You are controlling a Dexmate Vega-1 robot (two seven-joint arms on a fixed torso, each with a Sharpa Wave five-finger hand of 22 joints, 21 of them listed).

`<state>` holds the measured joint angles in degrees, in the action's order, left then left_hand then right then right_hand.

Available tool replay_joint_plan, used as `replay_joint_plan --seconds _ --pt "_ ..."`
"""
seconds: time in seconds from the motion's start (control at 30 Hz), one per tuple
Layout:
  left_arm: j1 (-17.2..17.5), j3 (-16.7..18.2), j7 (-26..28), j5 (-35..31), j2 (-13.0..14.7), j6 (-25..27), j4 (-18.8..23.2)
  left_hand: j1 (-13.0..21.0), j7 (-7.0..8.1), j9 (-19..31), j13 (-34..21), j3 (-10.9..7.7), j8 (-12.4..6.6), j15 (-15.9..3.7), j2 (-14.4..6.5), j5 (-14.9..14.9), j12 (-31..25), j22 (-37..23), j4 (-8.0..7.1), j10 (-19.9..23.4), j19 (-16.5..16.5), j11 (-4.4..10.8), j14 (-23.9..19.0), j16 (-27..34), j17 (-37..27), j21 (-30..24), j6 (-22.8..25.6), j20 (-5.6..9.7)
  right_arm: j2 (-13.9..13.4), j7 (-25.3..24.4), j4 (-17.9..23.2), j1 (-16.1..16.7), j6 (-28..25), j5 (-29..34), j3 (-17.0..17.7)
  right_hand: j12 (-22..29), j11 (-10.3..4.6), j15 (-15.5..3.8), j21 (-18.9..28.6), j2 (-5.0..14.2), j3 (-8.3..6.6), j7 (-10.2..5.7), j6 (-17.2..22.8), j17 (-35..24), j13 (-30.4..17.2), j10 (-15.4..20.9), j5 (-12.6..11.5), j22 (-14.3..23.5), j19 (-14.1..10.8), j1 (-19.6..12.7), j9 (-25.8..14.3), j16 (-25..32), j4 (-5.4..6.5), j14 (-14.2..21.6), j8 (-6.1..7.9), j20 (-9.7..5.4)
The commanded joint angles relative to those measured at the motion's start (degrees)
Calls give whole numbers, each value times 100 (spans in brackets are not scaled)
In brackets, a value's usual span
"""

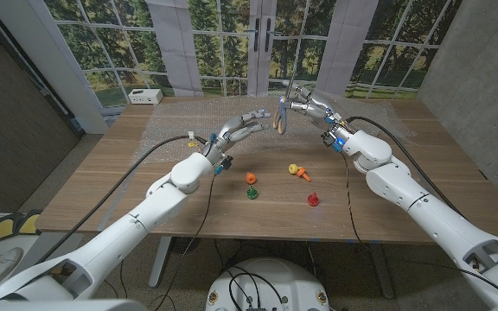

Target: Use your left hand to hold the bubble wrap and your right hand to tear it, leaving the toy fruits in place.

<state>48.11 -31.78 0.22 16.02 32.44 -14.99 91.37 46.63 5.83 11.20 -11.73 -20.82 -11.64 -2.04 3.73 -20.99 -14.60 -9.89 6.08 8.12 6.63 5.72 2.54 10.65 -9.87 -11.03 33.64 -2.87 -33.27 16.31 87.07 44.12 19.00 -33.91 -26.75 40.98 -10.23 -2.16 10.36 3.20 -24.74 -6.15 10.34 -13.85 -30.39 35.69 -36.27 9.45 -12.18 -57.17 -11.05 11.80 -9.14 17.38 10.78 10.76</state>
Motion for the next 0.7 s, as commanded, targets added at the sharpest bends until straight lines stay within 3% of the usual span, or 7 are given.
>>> replay_joint_plan --seconds 0.03,0.47,0.7 --pt "-100 -51 -97 25 -58 -40 -120 39 46 5 -16 53 16 -53 -60 -38 5 -15 -5 54 -11 -2 -8 -1 -20 2 6 -21 57 97 -47 -60 -7 -62 -32 998 -143 -918 40 63 -9 -8 25 -14 -223 166 -19 21 -6 -21 -15 41 24 20 9 -11" --pt "-132 -77 -165 80 -97 -67 -219 18 53 10 -18 116 19 -39 -137 -47 -10 -17 -59 124 -7 2 -32 9 -23 -3 29 -15 88 59 -32 -57 9 -16 -58 1016 -150 -915 40 66 -22 -8 2 -12 -221 178 -32 21 -13 -21 -15 44 24 33 0 -12" --pt "-154 -98 -227 99 -109 -107 -255 28 159 15 -19 169 -29 -42 -194 -54 -34 -18 -85 220 -5 74 -44 9 -20 -6 188 -22 108 48 -34 -62 -8 -30 -64 1016 -164 -913 40 68 -25 -15 9 -12 -224 156 -36 21 -16 -22 -15 43 24 30 5 -21"
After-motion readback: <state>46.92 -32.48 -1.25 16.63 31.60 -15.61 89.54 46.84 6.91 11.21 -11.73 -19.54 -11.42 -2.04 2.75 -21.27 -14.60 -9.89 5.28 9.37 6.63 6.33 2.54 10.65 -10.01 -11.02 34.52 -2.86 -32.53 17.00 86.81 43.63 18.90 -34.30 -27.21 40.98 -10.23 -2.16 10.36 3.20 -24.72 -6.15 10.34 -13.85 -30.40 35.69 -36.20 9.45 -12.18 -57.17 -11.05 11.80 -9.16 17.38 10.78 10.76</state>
